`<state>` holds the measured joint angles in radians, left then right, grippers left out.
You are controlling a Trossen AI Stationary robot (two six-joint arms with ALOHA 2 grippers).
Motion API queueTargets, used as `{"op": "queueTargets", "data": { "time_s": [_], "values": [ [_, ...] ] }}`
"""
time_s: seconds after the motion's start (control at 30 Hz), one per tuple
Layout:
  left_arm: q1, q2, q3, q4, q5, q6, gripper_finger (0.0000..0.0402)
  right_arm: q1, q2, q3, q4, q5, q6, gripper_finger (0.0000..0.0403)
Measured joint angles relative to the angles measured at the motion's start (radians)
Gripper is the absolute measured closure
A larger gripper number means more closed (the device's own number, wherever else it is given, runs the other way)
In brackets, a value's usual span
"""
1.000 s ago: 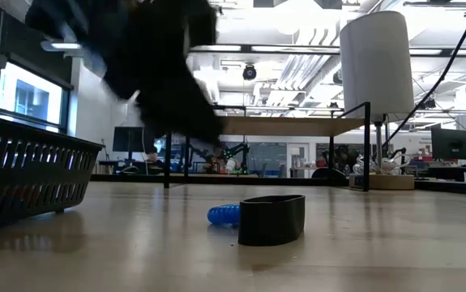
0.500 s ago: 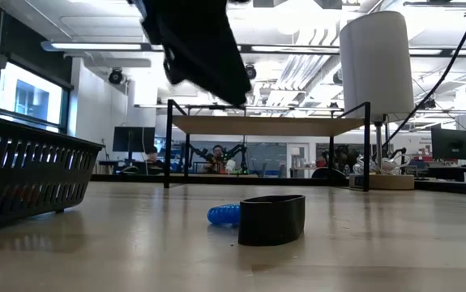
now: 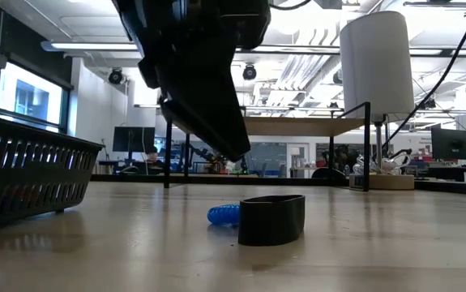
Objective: Pick & Place Office Desk Supplies
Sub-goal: Put the blue spring key chain into the middle black basket
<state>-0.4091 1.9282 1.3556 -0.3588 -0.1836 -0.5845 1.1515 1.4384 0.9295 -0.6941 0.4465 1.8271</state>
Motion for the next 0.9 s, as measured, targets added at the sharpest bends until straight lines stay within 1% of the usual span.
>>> {"op": "queueTargets", "data": {
  "time_s": [0.13, 0.37, 0.5, 0.63, 0.83, 0.9],
  "values": [
    [0.000, 0.001, 0.000, 0.003, 0.014, -0.034, 0.0278, 0.000, 0.000, 0.000, 0.001, 0.000, -0.021, 0.0245],
    [-0.001, 0.002, 0.000, 0.005, 0.009, -0.032, 0.0243, 0.000, 0.002, 0.000, 0.002, 0.002, -0.038, 0.0245],
    [-0.007, 0.002, 0.000, 0.008, -0.035, 0.023, 0.0240, 0.000, 0.010, 0.000, 0.002, 0.006, -0.045, 0.0245],
    [-0.015, 0.002, 0.000, 0.047, -0.041, 0.096, 0.0240, 0.000, 0.010, 0.000, 0.002, 0.032, -0.045, 0.0245],
    [-0.013, 0.047, 0.001, 0.074, -0.035, 0.090, 0.0240, 0.000, 0.010, 0.000, 0.003, 0.035, -0.045, 0.0245],
    [-0.011, 0.064, 0.000, 0.060, -0.036, 0.090, 0.0240, 0.000, 0.010, 0.000, 0.003, 0.034, -0.045, 0.0245]
  ]
}}
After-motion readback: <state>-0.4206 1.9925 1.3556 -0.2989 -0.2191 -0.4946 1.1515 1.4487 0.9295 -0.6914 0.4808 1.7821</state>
